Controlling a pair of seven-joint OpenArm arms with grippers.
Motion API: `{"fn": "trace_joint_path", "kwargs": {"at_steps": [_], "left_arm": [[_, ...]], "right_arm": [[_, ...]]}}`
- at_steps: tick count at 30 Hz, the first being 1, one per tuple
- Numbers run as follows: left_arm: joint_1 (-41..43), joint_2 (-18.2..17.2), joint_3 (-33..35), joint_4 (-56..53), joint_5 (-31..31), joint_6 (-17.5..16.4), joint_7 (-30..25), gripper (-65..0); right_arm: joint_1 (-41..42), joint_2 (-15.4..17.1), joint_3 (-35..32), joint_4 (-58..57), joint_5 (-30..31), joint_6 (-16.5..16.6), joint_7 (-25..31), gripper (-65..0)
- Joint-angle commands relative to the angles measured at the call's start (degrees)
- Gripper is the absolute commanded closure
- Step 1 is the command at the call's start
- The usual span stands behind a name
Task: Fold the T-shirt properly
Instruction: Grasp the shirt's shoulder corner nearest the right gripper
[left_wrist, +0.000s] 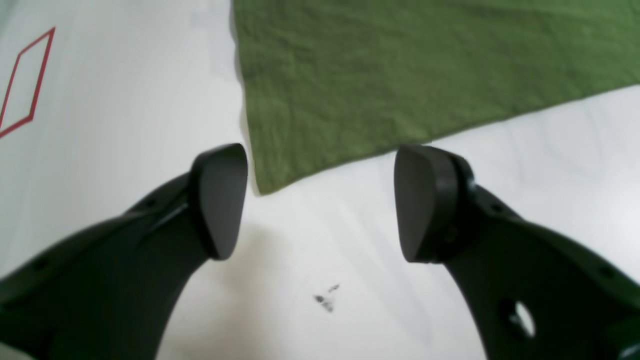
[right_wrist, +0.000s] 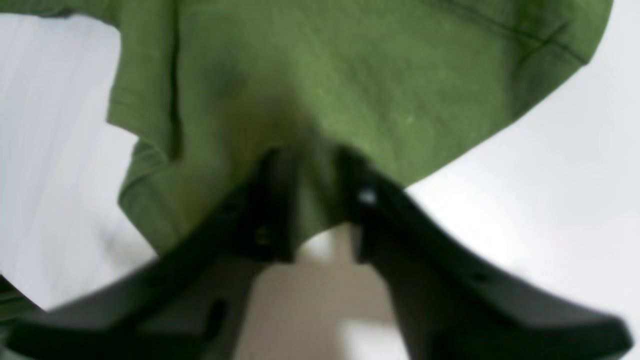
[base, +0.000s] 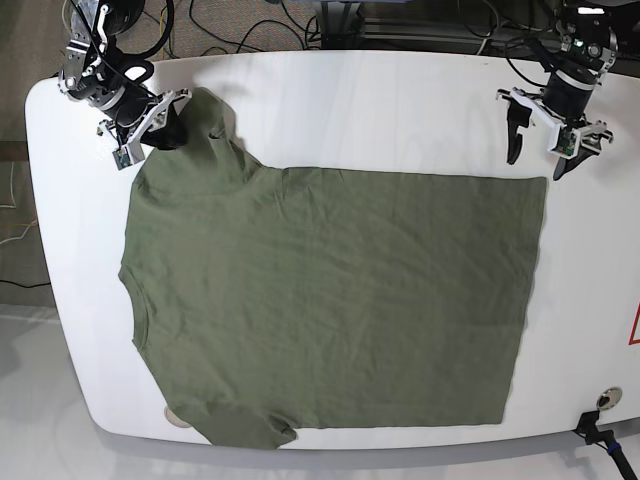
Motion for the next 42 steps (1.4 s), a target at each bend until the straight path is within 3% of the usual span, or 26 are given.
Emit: {"fn": "trace_joint_path", "kwargs": {"at_steps": [1, 10, 16, 21, 22, 26, 32, 42], "left_arm": [[0.18, -0.82, -0.16, 1.21, -0.69, 0.28, -1.96, -43.1], [-0.01, -0.78, -0.49, 1.21, -0.64, 0.65, -2.13, -43.3], [0.03, -0.79, -0.32, 1.31, -0.79, 0.67, -2.35, -43.3], [-0.04, -0.74, -0.45, 1.20, -0.71, 0.79, -1.10, -42.8], [0.22, -0.47, -0.33, 0.86, -0.55, 1.05, -1.65, -42.5], [-0.10, -0.35, -0.49, 0.78, -0.67, 1.18, -2.15, -42.0], [-0.12, -0.43, -0.48, 0.40, -0.62, 1.04, -2.45, -42.0], [-0.38, -0.22, -0.25, 0.17, -1.02, 1.06, -2.75, -41.8]], "right_arm": [[-0.17, 1.01, 0.14, 1.16, 0.79, 0.49, 0.24, -21.5], [0.11, 1.69, -3.58, 1.42, 0.75, -0.54, -0.10, -20.7], [3.72, 2.76, -4.89, -3.21, 0.50, -0.43, 2.49, -21.0], [7.44, 3.62, -11.66, -7.70, -5.48, -0.50, 4.73, -20.9], [7.05, 3.35, -9.91, -6.25, -1.87, 0.49, 6.39, -20.8], [6.90, 3.23, -10.11, -5.99, 0.03, 0.49, 6.15, -15.4], [6.90, 2.88, -9.95, -5.96, 1.44, 0.49, 5.25, 0.0], [8.02, 1.43, -10.10, -3.17, 1.86, 0.49, 3.85, 0.0]]}}
